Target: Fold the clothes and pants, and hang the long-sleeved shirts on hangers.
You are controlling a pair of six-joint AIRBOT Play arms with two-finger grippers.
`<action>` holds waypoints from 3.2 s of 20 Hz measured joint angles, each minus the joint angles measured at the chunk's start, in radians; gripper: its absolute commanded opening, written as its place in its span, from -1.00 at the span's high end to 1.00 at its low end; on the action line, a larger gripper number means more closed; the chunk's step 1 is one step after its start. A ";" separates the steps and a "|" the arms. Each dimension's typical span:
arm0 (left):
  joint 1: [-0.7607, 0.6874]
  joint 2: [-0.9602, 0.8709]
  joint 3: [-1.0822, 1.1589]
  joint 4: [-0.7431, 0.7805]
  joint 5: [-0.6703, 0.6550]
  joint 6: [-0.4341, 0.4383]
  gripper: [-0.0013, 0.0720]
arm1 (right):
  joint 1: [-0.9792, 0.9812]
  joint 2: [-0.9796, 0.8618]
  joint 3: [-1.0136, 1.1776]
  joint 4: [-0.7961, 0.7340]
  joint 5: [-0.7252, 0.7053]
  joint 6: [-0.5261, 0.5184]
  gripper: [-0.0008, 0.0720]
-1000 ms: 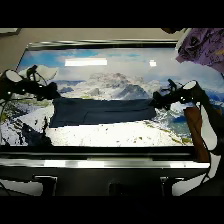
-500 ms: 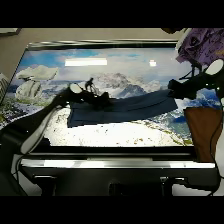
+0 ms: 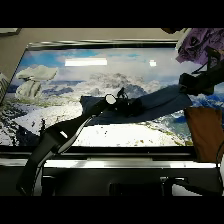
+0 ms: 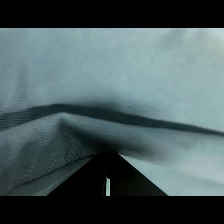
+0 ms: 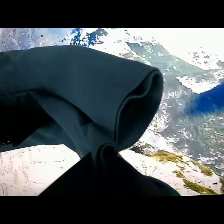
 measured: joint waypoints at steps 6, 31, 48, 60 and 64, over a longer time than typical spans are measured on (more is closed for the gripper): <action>-0.002 -0.028 0.056 -0.010 -0.027 -0.041 0.92 | 0.000 0.006 0.007 -0.011 0.013 0.002 0.89; 0.710 0.679 0.061 0.940 -0.774 -0.037 0.92 | 0.692 -0.243 0.008 0.134 -0.587 0.494 0.89; 0.743 0.687 0.021 0.949 -0.788 -0.015 0.92 | 0.727 -0.374 0.008 0.379 -0.696 0.311 -0.33; 0.743 0.687 0.021 0.949 -0.789 -0.014 0.91 | 0.013 -0.220 -0.126 0.518 -0.309 -0.100 -0.33; 0.743 0.687 0.021 0.948 -0.789 -0.010 0.91 | -0.088 -0.280 -0.275 0.649 -0.275 -0.243 -0.32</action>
